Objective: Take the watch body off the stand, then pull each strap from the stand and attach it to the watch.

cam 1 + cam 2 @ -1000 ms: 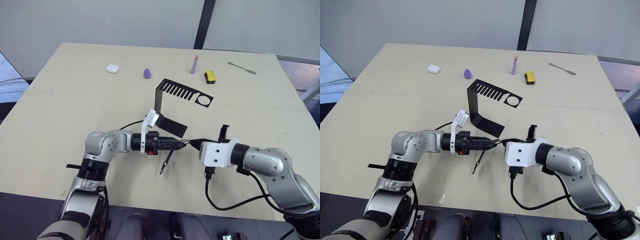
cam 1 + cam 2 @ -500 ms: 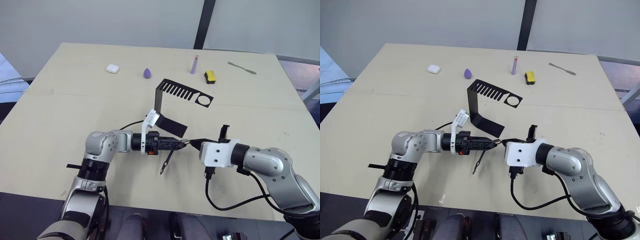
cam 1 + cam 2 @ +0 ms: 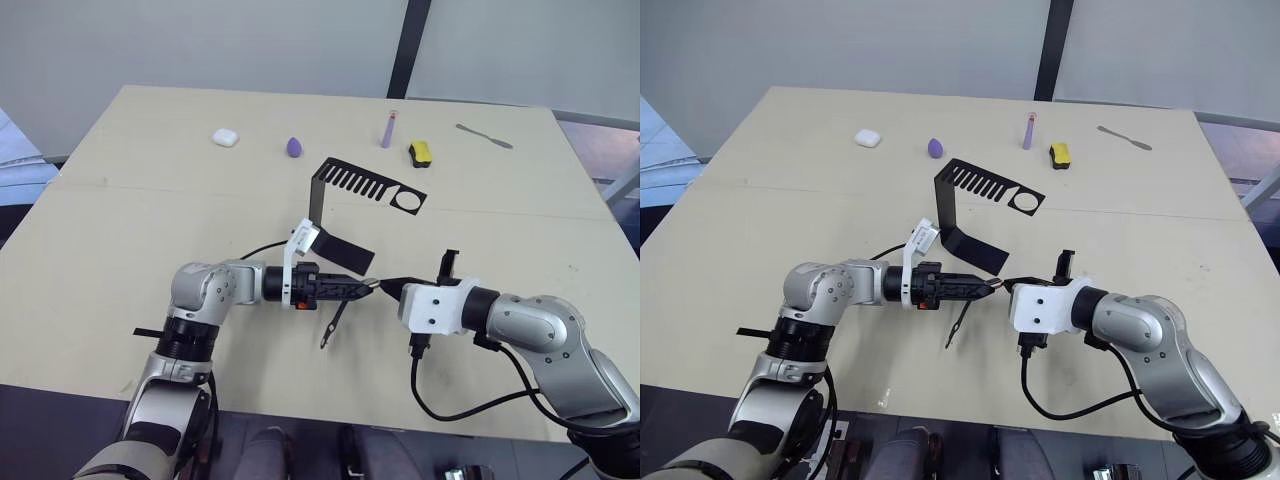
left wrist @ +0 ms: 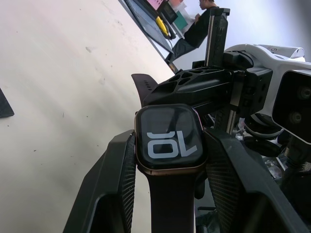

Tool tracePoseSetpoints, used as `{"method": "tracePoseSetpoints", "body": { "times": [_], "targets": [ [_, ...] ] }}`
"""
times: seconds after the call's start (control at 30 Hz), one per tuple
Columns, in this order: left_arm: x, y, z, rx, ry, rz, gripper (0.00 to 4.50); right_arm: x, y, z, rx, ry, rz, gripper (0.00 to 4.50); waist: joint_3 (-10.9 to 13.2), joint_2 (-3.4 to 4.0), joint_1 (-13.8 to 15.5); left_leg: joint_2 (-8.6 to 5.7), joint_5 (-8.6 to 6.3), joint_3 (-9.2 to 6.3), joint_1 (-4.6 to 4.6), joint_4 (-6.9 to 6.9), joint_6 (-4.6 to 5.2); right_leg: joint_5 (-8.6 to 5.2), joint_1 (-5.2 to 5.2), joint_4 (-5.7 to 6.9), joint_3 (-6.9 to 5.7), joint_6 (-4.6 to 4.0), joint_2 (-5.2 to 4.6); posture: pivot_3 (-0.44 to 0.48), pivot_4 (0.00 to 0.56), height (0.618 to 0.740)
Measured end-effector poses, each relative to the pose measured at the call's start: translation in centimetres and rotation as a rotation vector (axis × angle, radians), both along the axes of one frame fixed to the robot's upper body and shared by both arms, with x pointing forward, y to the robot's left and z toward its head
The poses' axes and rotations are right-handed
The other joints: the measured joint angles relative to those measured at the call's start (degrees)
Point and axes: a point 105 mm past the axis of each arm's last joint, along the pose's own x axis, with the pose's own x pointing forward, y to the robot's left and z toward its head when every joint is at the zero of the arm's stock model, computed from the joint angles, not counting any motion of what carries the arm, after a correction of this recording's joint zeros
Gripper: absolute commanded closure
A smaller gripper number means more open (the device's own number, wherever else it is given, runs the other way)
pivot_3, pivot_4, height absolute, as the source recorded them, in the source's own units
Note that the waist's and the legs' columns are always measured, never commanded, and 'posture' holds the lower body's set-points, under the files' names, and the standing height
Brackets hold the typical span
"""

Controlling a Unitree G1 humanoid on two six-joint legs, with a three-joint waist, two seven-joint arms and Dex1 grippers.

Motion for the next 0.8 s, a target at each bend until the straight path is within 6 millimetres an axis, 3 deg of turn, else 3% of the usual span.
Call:
{"method": "tracePoseSetpoints", "body": {
  "times": [0.47,0.57,0.63,0.8],
  "targets": [
    [0.0,-0.1,0.1,-0.002,-0.003,-0.002,2.92,0.0,-0.1,0.0,0.003,-0.003,-0.005,4.5,0.0,0.0,0.0,0.0,0.0,0.0,0.0,0.0,0.0,0.0,0.0,0.0,0.0,0.0,0.0,0.0,0.15,0.74],
    [0.0,-0.2,0.3,-0.006,-0.016,-0.01,2.92,-0.2,-0.2,0.2,0.02,-0.001,-0.01,3.59,0.0,0.0,0.03,0.0,0.0,0.0,-0.01,0.0,0.0,0.0,0.0,0.0,0.0,0.0,0.0,0.0,0.15,0.74],
    [-0.2,-0.5,0.5,-0.007,-0.043,-0.04,2.92,-1.3,-0.7,0.2,0.052,0.055,0.0,2.68,0.0,0.0,0.24,0.0,-0.01,-0.02,-0.05,0.01,0.0,0.0,0.0,-0.02,-0.02,0.0,0.0,0.0,0.15,0.74],
    [-0.5,1.3,1.0,0.065,-0.234,-0.092,2.92,-4.0,-3.7,1.3,0.15,0.241,-0.004,0.15,0.0,0.0,-0.03,0.02,-0.02,-0.02,0.02,-0.01,-0.01,0.0,0.07,-0.08,-0.01,0.0,0.02,0.0,0.15,0.74]
  ]
}}
